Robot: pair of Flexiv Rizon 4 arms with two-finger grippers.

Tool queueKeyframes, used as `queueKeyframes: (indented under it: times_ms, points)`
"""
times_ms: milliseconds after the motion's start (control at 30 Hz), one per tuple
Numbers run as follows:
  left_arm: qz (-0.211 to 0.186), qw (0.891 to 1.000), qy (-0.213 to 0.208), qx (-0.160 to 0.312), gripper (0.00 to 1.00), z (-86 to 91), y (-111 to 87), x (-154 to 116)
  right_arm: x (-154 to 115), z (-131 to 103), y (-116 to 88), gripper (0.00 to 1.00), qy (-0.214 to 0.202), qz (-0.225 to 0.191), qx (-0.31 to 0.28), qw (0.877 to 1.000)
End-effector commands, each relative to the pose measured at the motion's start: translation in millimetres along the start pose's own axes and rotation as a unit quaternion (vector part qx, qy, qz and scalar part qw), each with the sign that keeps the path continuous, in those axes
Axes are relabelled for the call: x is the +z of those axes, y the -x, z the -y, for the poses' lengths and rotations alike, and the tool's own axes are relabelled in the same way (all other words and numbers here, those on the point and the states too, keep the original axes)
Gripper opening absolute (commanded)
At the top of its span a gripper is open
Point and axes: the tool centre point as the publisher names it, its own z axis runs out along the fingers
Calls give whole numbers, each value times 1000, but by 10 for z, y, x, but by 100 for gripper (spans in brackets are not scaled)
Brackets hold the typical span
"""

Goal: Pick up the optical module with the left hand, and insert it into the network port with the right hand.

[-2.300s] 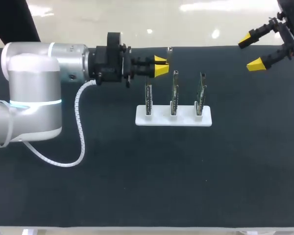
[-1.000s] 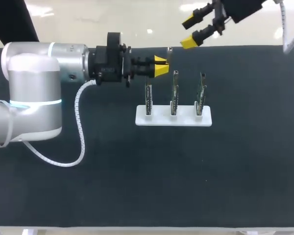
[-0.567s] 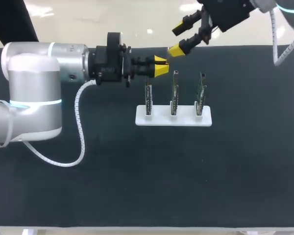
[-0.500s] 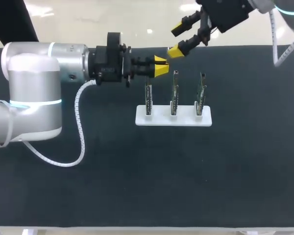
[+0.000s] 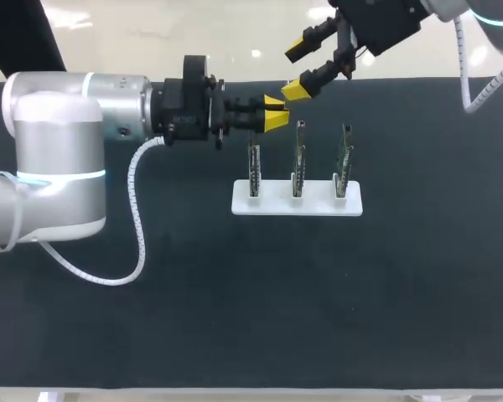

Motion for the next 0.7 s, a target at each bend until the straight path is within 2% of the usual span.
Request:
queueKeyframes:
  times_ms: [33,400,700]
  points:
    - [0,1000,0,0,0,-6,-1,1,-2,-8,7,100,-1,-1,1,1000]
    - [0,1000,0,0,0,-6,-1,1,-2,-8,7,100,-1,-1,1,1000]
    - [0,1000,0,0,0,-6,-1,1,73,13,-28,100,20,17,-15,1000]
